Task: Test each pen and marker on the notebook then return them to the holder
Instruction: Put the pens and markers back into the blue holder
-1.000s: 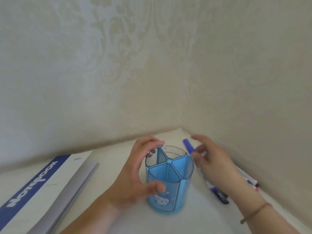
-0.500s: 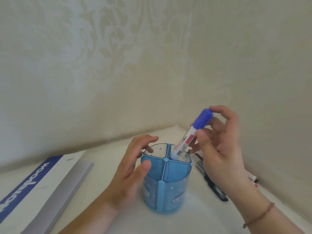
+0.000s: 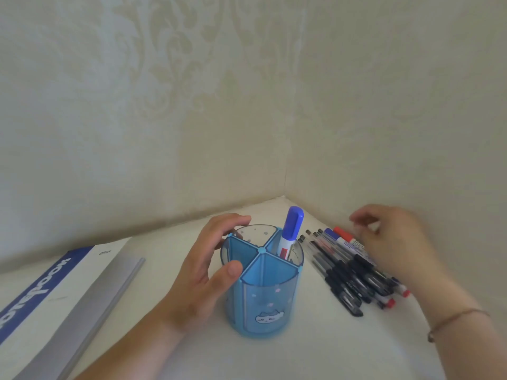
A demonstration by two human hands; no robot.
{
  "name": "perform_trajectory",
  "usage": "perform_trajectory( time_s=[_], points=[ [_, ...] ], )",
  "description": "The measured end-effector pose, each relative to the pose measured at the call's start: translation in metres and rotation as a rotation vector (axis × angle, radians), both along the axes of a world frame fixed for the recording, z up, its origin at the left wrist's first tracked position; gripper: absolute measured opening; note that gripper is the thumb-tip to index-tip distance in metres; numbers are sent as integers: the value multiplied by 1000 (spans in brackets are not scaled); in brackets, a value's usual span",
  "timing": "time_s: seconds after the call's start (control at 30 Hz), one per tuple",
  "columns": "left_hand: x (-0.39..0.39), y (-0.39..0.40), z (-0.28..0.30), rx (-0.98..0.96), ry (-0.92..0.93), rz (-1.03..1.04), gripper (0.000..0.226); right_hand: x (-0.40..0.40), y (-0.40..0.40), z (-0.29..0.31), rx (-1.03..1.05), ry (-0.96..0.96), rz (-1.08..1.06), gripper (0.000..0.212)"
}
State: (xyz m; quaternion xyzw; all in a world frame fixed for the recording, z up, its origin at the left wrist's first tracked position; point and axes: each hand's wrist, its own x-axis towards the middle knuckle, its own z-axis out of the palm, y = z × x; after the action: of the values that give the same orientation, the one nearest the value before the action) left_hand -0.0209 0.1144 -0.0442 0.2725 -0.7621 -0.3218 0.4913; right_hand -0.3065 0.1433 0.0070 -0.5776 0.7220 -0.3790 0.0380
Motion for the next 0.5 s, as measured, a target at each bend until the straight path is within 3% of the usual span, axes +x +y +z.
perform_trajectory(
  time_s=[0.1, 0.23, 0.4, 0.5],
  points=[
    [0, 0, 1, 16, 16, -16, 76, -2, -7, -13, 279, 229, -89, 7],
    [1, 0, 1, 14, 12, -13, 75, 11, -6, -8, 400, 513, -193, 8],
    [2, 0, 1, 20, 16, -6, 71, 18, 1, -4, 489, 524, -190, 25],
    [1, 1, 2, 19, 20, -5, 71, 21, 6, 0, 502, 630, -205, 26]
  ],
)
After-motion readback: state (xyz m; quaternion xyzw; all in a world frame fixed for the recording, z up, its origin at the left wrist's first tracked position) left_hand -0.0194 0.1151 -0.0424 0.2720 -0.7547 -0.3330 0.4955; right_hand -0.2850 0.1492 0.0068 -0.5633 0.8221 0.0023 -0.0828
